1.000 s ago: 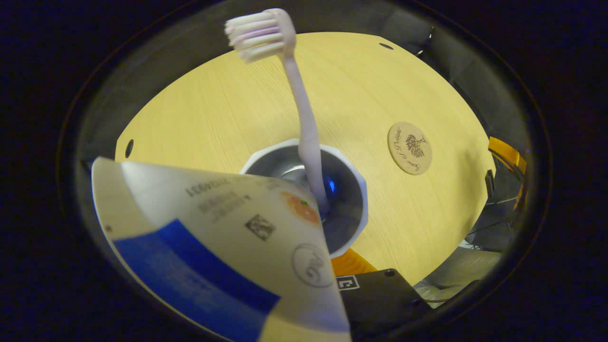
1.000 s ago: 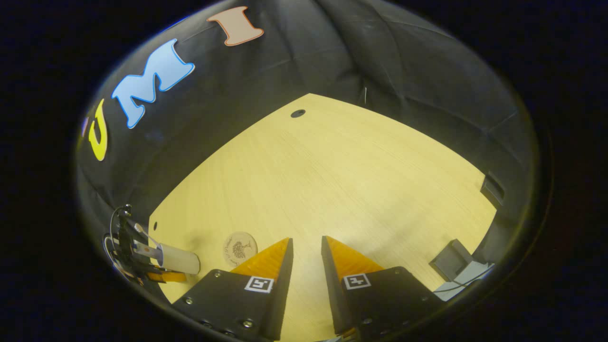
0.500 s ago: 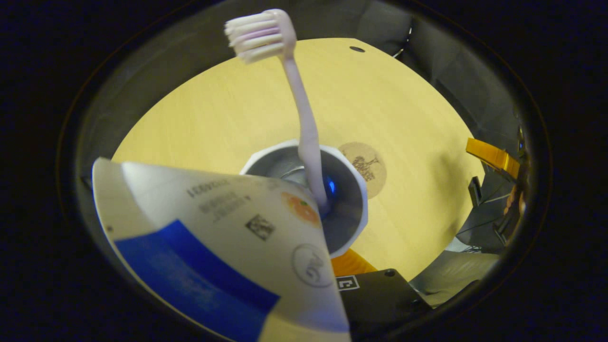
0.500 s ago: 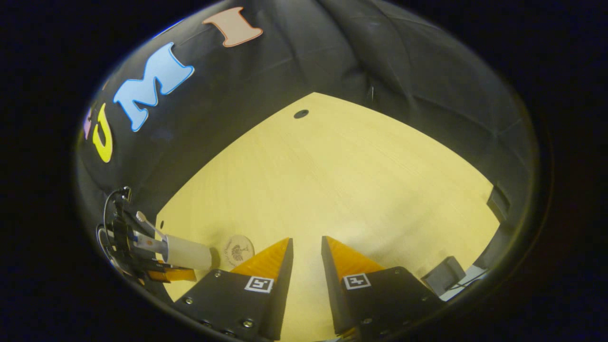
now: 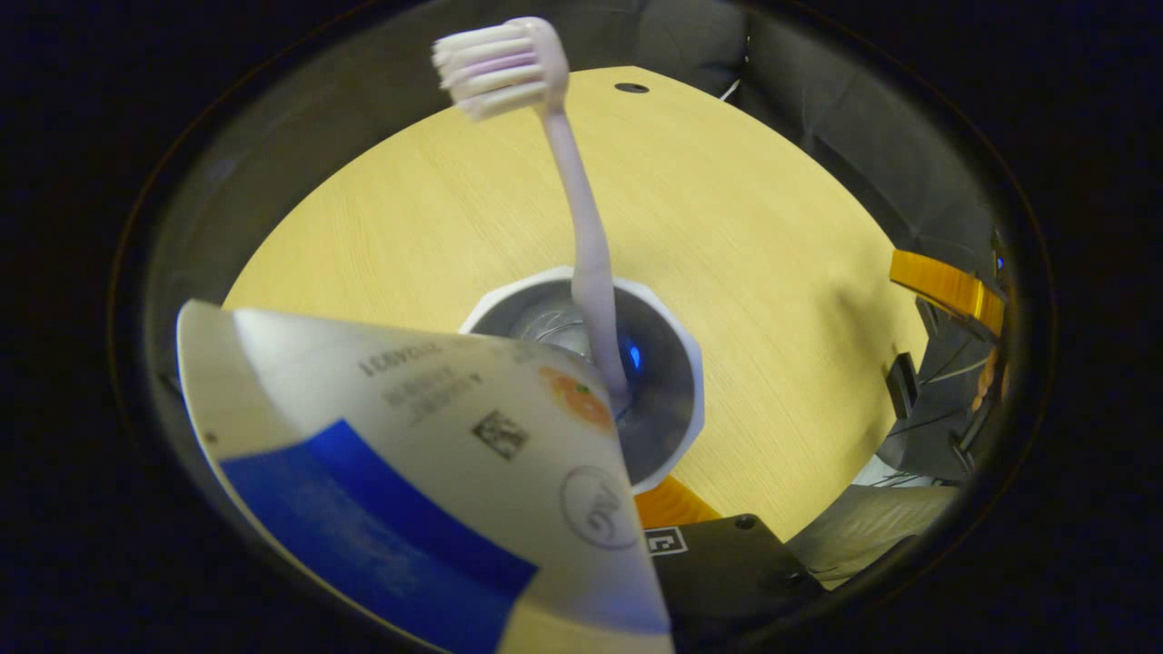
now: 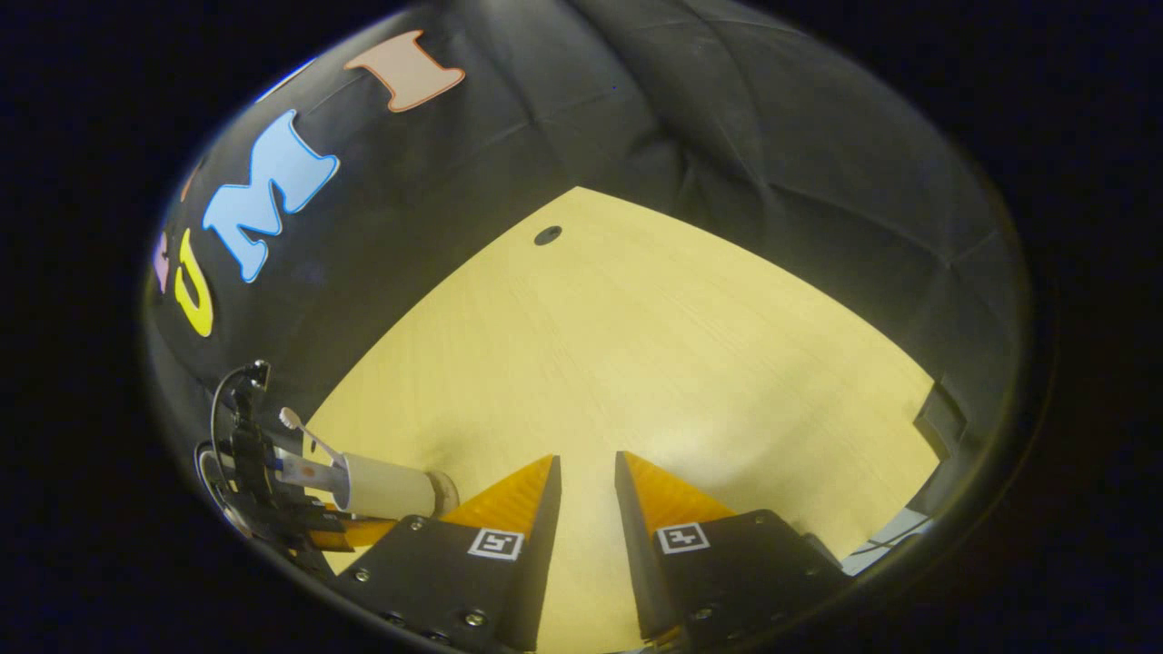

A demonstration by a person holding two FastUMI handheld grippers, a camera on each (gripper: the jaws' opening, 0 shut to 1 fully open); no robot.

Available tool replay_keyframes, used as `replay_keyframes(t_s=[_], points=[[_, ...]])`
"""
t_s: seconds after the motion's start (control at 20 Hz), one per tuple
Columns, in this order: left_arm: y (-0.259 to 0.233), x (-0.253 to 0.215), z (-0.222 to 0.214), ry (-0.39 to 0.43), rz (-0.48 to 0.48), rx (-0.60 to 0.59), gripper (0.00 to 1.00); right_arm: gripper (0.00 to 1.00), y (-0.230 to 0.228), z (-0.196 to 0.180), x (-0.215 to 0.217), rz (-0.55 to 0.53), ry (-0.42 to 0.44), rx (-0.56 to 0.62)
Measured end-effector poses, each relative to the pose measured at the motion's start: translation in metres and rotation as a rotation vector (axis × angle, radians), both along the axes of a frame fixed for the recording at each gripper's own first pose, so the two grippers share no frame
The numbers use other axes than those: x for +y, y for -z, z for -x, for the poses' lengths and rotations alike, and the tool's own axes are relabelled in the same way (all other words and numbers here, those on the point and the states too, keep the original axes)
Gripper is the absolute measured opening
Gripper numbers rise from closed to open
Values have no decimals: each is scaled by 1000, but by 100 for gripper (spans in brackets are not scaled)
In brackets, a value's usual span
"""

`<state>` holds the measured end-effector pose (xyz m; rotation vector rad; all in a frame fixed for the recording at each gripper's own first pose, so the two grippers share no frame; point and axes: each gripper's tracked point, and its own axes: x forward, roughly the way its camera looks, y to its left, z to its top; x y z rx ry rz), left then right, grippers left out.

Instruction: Put the toothbrush and toothpaste on the desktop into the cup, then pick up the cup and place it on the coaster on the desktop.

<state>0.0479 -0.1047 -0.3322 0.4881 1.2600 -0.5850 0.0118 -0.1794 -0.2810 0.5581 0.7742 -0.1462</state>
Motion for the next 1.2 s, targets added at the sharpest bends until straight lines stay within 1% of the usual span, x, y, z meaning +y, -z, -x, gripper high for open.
replay_keyframes(t_s=[0.1,0.2,0.3,0.35,0.4,0.5,0.6,0.65,0.7,0.75,0.8,0.9,0.95,1.0,1.05,1.1,1.2], points=[[9,3,4,-10,-15,5,30,39,1,-2,-7,7,-11,2],[14,3,-3,-17,-25,3,30,39,2,-3,-10,7,-25,6],[18,3,-1,-12,-49,-7,31,39,8,-8,-3,9,-43,15],[12,0,1,-21,-63,-15,34,39,10,-9,-1,11,-54,18],[12,0,1,-30,-56,-27,46,39,9,-10,4,14,-67,21],[11,3,5,-73,-25,-37,70,39,4,-15,15,20,-100,17],[4,10,11,-121,14,-57,73,39,-2,-16,26,35,-142,0],[-2,16,11,-144,38,-87,77,39,-6,-17,33,49,-168,-11],[-11,23,10,-167,69,-127,73,39,-11,-18,41,62,-195,-25],[-21,31,8,-195,96,-174,73,39,-18,-19,51,74,-223,-43],[-33,38,11,-221,132,-219,70,39,-24,-20,61,88,-250,-63],[-60,52,16,-260,222,-308,76,39,-43,-26,80,121,-301,-117],[-77,56,19,-268,265,-361,82,39,-53,-30,90,141,-324,-147],[-96,60,19,-274,298,-426,76,39,-65,-34,100,162,-344,-180],[-122,60,19,-285,324,-498,82,39,-78,-37,108,185,-359,-218],[-147,63,18,-303,354,-568,76,39,-93,-40,116,205,-371,-258],[-205,73,16,-343,413,-700,76,39,-127,-48,134,228,-380,-343]])
